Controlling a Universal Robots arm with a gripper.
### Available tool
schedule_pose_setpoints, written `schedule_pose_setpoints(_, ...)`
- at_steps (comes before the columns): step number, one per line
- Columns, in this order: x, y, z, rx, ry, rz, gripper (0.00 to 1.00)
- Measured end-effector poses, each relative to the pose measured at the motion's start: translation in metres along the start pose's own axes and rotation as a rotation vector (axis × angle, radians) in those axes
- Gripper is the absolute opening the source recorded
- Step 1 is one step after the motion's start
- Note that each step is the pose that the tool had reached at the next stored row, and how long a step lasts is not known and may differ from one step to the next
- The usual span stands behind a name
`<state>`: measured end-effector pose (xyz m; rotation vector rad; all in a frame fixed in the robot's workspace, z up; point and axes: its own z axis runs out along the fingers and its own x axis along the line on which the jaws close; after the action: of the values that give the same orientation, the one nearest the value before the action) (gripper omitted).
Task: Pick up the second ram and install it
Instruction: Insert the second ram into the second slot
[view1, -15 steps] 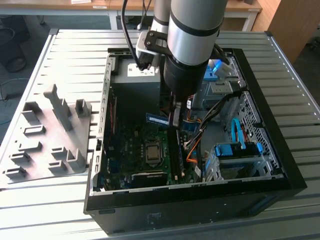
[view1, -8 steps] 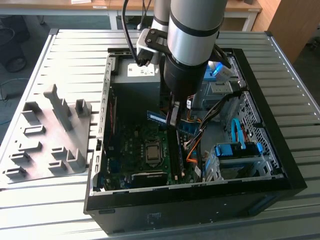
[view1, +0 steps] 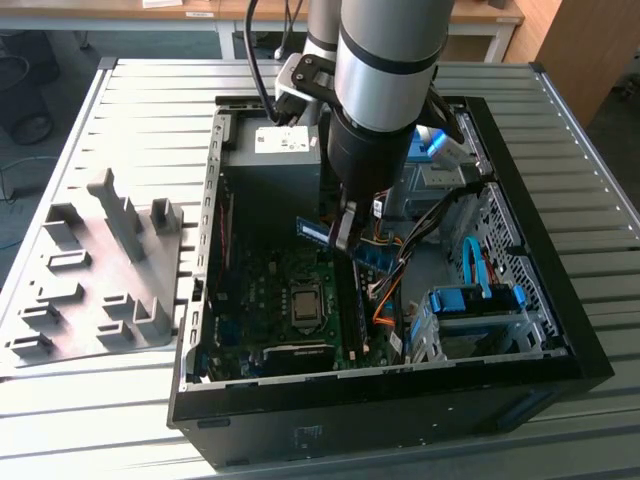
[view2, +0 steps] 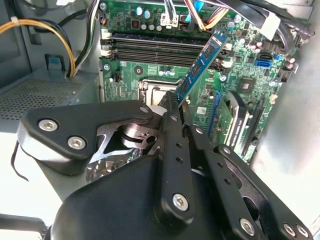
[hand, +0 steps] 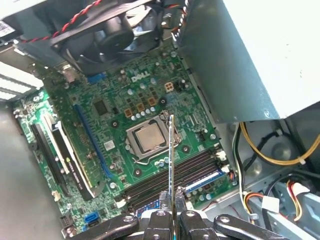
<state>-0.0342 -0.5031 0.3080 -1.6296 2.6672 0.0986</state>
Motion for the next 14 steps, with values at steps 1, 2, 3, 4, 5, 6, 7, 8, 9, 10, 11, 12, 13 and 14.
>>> schedule_pose_setpoints(1,0.0,0.0,0.0,0.0004,-0.0004,0.009,0.14)
schedule_pose_setpoints(2,0.0,0.0,0.0001,0.0009,-0.0007,0.019,0.14)
schedule_pose_setpoints(3,0.0,0.0,0.0001,0.0014,-0.0011,0.028,0.14)
schedule_pose_setpoints(4,0.0,0.0,0.0001,0.0018,-0.0013,0.036,0.14)
schedule_pose_setpoints(5,0.0,0.0,0.0001,0.0022,-0.0016,0.044,0.14)
schedule_pose_setpoints(6,0.0,0.0,0.0002,0.0026,-0.0019,0.052,0.14)
schedule_pose_setpoints(7,0.0,0.0,0.0002,0.0029,-0.0023,0.06,0.14)
schedule_pose_setpoints(8,0.0,0.0,0.0003,0.0033,-0.0026,0.067,0.14)
schedule_pose_setpoints(9,0.0,0.0,0.0003,0.0036,-0.0029,0.074,0.14)
schedule_pose_setpoints(10,0.0,0.0,0.0003,0.004,-0.0032,0.081,0.14)
schedule_pose_setpoints(11,0.0,0.0,0.0003,0.0043,-0.0035,0.088,0.14)
schedule_pose_setpoints(12,0.0,0.0,0.0003,0.0046,-0.0038,0.095,0.14)
schedule_pose_setpoints(13,0.0,0.0,0.0004,0.0049,-0.0041,0.102,0.14)
schedule_pose_setpoints(14,0.0,0.0,0.0004,0.0052,-0.0044,0.109,0.14)
